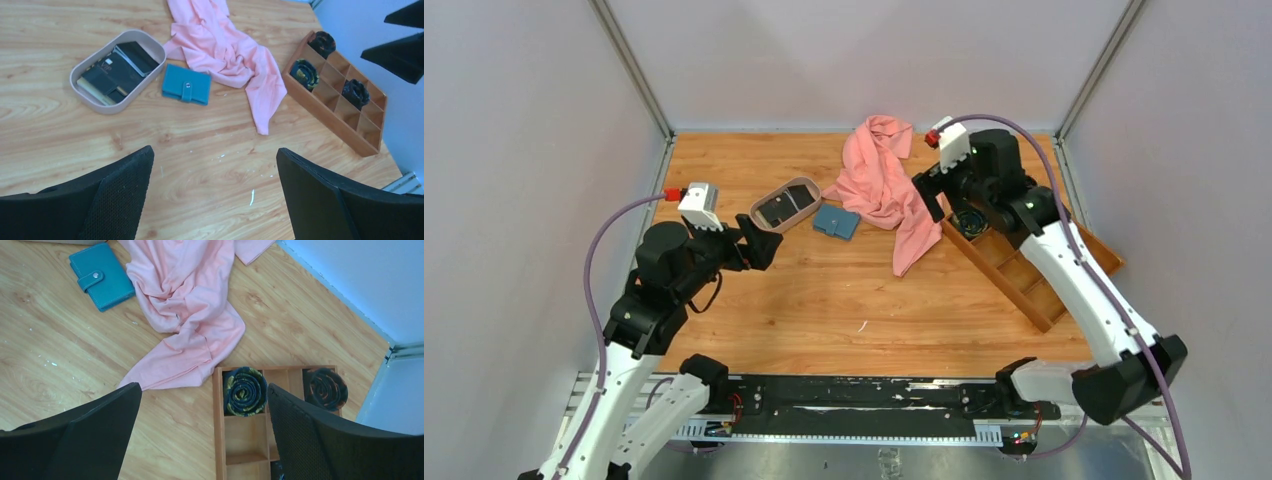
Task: Put the credit cards into the card holder
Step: Move the card holder to the center of the board.
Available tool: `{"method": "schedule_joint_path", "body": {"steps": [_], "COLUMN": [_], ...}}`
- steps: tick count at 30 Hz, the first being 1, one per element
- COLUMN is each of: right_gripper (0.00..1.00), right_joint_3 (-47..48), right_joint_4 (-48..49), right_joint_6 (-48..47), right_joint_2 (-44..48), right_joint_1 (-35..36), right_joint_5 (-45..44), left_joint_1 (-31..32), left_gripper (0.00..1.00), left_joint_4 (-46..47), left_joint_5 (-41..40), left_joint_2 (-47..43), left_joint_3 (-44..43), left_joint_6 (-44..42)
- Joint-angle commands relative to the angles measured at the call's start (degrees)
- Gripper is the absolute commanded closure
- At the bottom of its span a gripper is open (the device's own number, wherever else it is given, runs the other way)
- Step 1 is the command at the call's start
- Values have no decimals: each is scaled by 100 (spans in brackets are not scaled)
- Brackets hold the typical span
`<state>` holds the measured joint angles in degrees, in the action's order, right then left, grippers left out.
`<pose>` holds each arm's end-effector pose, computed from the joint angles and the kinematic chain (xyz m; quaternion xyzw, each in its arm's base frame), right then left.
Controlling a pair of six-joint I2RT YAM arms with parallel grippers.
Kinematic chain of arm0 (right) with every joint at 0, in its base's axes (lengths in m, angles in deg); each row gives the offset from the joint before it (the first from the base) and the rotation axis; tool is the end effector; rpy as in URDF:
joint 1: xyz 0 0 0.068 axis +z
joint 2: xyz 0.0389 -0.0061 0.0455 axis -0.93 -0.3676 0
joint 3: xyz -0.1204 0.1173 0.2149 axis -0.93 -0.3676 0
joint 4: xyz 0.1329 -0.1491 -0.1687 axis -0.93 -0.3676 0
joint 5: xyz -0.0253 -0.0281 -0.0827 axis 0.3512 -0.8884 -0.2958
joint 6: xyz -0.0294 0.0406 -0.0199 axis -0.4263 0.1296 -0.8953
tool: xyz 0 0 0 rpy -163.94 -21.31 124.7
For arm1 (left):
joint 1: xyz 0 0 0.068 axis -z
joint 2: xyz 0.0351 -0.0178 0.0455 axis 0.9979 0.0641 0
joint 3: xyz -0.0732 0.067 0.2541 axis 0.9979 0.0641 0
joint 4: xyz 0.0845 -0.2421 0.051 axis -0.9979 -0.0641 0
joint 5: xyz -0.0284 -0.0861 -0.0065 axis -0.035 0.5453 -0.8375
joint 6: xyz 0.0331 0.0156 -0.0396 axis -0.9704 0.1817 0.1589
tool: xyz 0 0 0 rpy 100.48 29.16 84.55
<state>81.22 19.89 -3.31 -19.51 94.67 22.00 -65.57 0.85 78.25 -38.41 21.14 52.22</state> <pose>0.2538 0.1262 0.4051 -0.3143 0.7857 0.0575 0.5298 0.1228 -0.0499 0.3619 0.0065 0.7930 -0.2633 0.5493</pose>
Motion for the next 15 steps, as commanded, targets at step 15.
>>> {"method": "schedule_joint_path", "body": {"steps": [15], "right_gripper": [0], "right_joint_3": [-2417], "right_joint_4": [866], "right_joint_6": [-573], "right_joint_2": [1224], "right_joint_1": [-1736], "right_joint_5": [5417], "left_joint_1": [-27], "left_gripper": [1], "left_joint_4": [3305], "left_joint_5": [1492], "left_joint_2": [815], "left_joint_3": [1904], "left_joint_6": [1243]}}
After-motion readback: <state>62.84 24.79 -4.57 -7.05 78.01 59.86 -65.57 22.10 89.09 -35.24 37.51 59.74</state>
